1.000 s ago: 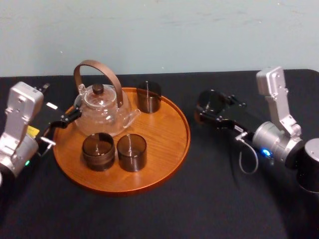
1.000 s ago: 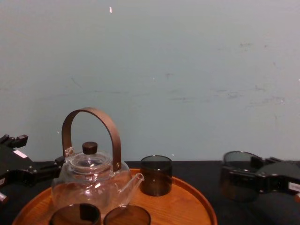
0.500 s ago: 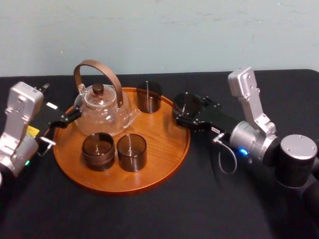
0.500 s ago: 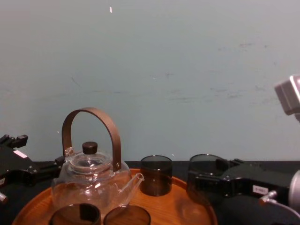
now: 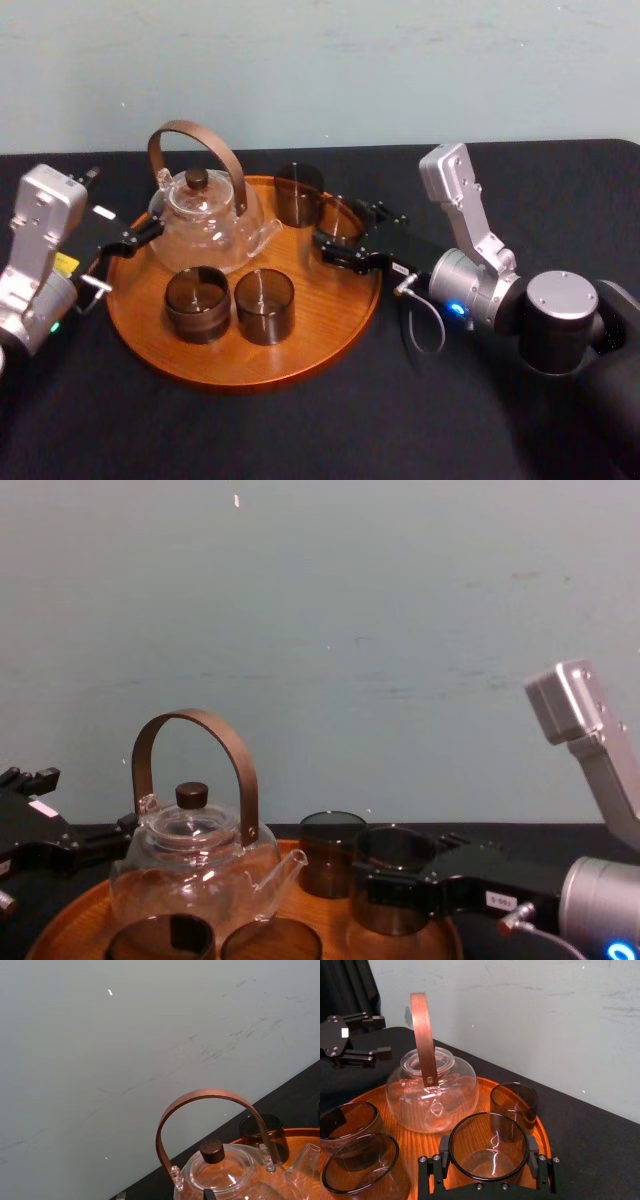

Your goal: Pick up the glass from the table and place it on the tray.

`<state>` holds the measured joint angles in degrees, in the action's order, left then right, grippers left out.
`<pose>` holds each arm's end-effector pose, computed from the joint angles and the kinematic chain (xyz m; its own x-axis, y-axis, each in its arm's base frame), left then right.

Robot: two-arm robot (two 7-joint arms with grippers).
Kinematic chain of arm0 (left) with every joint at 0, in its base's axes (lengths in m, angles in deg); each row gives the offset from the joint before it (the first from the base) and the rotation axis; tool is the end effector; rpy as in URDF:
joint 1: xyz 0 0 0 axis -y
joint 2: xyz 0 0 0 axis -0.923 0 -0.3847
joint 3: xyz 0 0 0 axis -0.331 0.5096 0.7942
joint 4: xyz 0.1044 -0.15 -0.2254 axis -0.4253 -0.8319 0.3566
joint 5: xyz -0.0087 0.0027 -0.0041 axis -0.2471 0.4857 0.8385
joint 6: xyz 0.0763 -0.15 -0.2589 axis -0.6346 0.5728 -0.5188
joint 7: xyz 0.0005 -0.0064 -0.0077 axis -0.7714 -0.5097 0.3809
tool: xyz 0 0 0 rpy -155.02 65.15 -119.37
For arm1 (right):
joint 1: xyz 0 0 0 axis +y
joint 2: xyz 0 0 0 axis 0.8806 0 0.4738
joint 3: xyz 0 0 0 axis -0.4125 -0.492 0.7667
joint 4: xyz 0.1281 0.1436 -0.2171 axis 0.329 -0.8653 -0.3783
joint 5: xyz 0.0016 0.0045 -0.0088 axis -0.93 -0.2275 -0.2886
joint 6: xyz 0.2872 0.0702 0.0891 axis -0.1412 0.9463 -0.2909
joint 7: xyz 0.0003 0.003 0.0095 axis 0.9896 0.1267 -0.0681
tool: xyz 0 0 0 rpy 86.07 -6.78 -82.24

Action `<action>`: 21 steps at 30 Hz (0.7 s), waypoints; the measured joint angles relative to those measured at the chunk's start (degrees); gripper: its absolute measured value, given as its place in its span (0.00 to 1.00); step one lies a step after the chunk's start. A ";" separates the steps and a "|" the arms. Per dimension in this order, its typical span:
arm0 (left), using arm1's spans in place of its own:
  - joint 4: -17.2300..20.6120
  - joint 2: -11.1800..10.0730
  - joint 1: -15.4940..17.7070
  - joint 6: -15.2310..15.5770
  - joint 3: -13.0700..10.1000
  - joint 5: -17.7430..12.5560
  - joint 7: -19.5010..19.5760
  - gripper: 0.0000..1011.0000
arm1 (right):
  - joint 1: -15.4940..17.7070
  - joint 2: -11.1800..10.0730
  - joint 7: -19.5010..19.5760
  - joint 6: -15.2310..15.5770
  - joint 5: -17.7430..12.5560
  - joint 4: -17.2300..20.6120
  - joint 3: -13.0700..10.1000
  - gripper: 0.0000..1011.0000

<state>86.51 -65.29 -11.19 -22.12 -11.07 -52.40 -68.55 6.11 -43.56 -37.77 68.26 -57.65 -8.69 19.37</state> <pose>0.3581 0.0827 -0.3022 0.2923 0.8803 0.3738 -0.9552 0.2874 0.0703 0.4165 0.0193 -0.3163 0.7020 -0.7121 0.0073 0.7020 0.6902 -0.1755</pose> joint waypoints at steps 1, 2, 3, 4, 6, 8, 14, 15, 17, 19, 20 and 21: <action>0.00 0.00 0.00 0.00 0.00 0.00 0.00 0.99 | -0.15 0.12 -0.02 -0.13 0.06 -0.33 0.12 0.89; 0.00 0.00 0.00 0.00 0.00 0.00 0.00 0.99 | -0.43 0.37 -0.06 -0.34 0.19 -1.00 0.34 0.90; 0.00 0.00 0.00 0.00 0.00 0.00 0.00 0.99 | -0.56 0.48 -0.06 -0.41 0.27 -1.28 0.42 0.89; 0.00 0.00 0.00 0.00 0.00 0.00 0.00 0.99 | -0.81 0.70 -0.06 -0.63 0.35 -1.84 0.57 0.89; 0.00 0.00 0.00 0.00 0.00 0.00 0.00 0.99 | -1.03 0.87 -0.06 -0.86 0.45 -2.36 0.66 0.90; 0.00 0.00 0.00 0.00 0.00 0.00 0.00 0.99 | -1.35 1.15 -0.04 -1.21 0.63 -3.21 0.77 0.89; 0.00 0.00 0.00 0.00 0.00 0.00 0.00 0.99 | -2.25 1.81 0.06 -1.72 1.10 -5.45 0.99 0.90; 0.00 0.00 0.00 0.00 0.00 0.00 0.00 0.99 | -2.46 2.00 0.10 -1.88 1.24 -6.04 1.02 0.89; 0.00 0.00 0.00 0.00 0.00 0.00 0.00 0.99 | -2.66 2.18 0.12 -2.10 1.33 -6.62 1.02 0.89; 0.00 0.00 0.00 0.00 0.00 0.00 0.00 0.99 | -2.93 2.40 0.09 -2.40 1.47 -7.56 1.01 0.89; 0.00 0.00 0.00 0.00 0.00 0.00 0.00 0.99 | -3.14 2.57 0.05 -2.60 1.54 -8.12 0.99 0.90; 0.00 0.00 0.00 0.00 0.00 0.00 0.00 0.99 | -3.23 2.65 0.02 -2.73 1.55 -8.34 0.98 0.89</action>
<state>86.51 -65.29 -11.20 -22.12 -11.07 -52.40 -68.55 2.89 -40.91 -37.75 65.54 -56.10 -17.04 20.35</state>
